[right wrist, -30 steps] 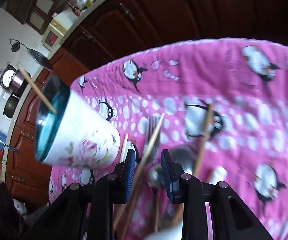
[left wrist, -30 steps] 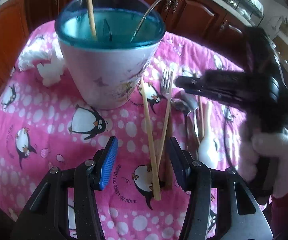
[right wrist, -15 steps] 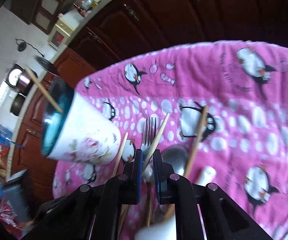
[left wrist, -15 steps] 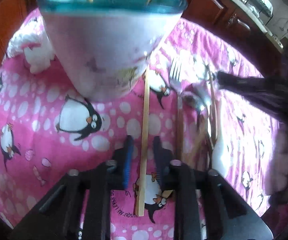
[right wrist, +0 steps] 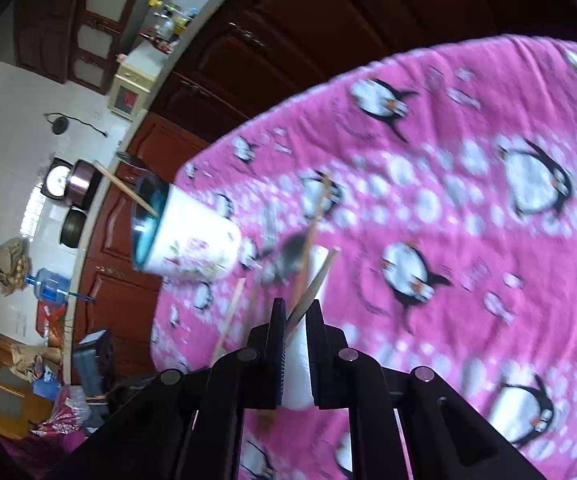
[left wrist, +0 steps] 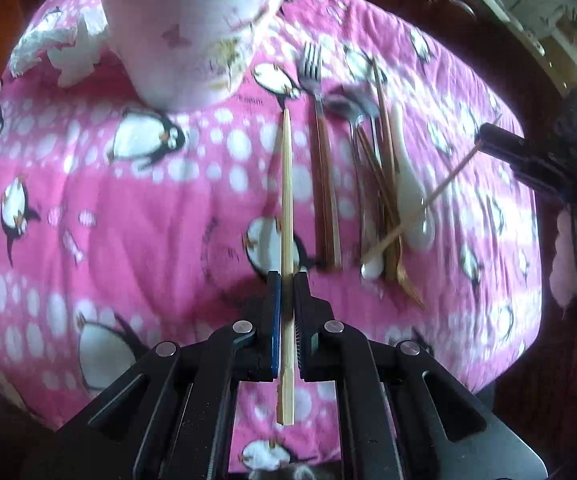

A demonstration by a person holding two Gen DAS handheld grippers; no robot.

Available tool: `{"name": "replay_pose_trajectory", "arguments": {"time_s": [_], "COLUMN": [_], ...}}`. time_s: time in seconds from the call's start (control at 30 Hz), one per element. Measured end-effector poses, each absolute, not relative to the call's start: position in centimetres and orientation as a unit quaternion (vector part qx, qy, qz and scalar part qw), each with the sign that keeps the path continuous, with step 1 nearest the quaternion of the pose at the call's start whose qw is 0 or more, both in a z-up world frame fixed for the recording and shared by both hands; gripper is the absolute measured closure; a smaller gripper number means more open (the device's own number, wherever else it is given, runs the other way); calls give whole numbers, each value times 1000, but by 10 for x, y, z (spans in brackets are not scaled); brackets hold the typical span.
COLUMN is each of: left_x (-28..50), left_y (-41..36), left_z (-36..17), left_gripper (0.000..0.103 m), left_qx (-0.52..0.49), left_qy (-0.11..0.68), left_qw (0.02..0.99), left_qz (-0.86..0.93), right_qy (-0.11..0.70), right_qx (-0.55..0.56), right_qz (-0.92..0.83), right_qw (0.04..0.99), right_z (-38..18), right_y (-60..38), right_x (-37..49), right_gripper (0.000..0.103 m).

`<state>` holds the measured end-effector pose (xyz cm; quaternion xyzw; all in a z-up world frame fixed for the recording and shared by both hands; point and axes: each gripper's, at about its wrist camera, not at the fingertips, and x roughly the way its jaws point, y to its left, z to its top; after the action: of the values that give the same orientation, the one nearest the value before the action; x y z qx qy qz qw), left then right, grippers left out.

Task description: Organize utensils

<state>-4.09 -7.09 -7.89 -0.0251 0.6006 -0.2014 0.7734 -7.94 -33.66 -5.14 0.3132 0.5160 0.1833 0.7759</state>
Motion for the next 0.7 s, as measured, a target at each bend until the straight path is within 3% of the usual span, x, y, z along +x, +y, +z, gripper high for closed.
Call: {"name": "replay_pose_trajectory", "arguments": {"time_s": [0.13, 0.27, 0.37, 0.47, 0.7], "left_x": [-42, -27, -11, 6, 31], "left_y": [-76, -78, -79, -87, -117], "left_z": [-79, -73, -69, -72, -84], "left_gripper": [96, 73, 70, 69, 69], "left_qx": [-5, -8, -5, 9, 51], "left_qy": [596, 578, 563, 555, 548], "left_qw": [777, 793, 807, 817, 822], "left_qz": [-203, -193, -176, -158, -147], "right_qy": [535, 564, 557, 558, 569], "right_qx": [307, 281, 282, 257, 232], "right_qz": [153, 92, 82, 70, 64], "right_qw": [772, 771, 776, 786, 786], "right_z": [-69, -88, -86, -78, -83], "right_y": [-348, -355, -355, -351, -345], "right_x": [-68, -49, -47, -46, -39], "right_gripper": [92, 92, 92, 77, 76]}}
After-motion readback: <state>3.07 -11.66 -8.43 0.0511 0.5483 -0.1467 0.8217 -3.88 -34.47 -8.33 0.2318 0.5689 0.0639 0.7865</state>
